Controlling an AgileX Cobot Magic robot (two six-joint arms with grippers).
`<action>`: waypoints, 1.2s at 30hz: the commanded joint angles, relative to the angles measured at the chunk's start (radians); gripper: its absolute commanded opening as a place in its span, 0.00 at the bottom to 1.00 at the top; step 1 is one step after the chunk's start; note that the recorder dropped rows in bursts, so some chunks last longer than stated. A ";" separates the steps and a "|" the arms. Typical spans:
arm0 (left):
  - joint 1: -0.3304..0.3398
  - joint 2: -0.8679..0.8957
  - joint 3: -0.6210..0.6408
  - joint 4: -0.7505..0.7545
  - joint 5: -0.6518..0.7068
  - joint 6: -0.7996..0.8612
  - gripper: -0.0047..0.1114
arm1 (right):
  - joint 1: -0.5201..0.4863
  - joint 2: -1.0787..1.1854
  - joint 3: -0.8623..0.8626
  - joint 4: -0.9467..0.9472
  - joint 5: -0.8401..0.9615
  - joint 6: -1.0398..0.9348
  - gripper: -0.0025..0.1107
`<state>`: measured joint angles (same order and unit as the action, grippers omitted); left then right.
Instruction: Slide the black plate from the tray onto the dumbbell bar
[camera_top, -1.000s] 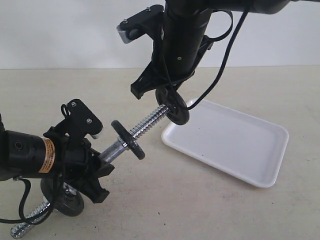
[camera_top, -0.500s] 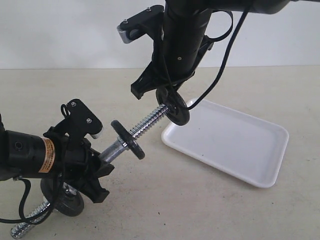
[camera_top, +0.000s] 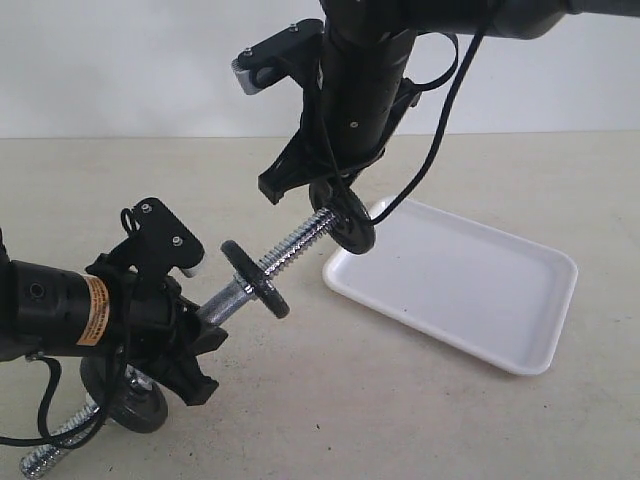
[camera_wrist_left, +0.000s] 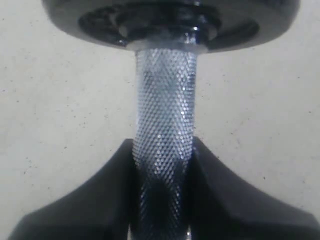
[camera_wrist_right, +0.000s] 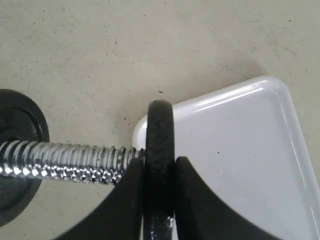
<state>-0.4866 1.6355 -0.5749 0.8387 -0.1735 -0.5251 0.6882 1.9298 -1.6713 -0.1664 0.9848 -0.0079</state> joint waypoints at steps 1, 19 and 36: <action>-0.002 -0.034 -0.035 -0.022 -0.165 -0.009 0.08 | 0.009 -0.018 -0.016 0.006 -0.039 -0.001 0.02; -0.002 -0.034 -0.035 -0.022 -0.167 -0.009 0.08 | 0.009 -0.018 -0.016 0.095 -0.058 -0.032 0.02; -0.002 -0.034 -0.036 -0.022 -0.173 -0.020 0.08 | 0.136 -0.018 -0.016 0.080 -0.092 0.043 0.02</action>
<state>-0.4866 1.6355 -0.5765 0.8368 -0.1705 -0.5314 0.8015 1.9456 -1.6713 -0.1124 0.9542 0.0117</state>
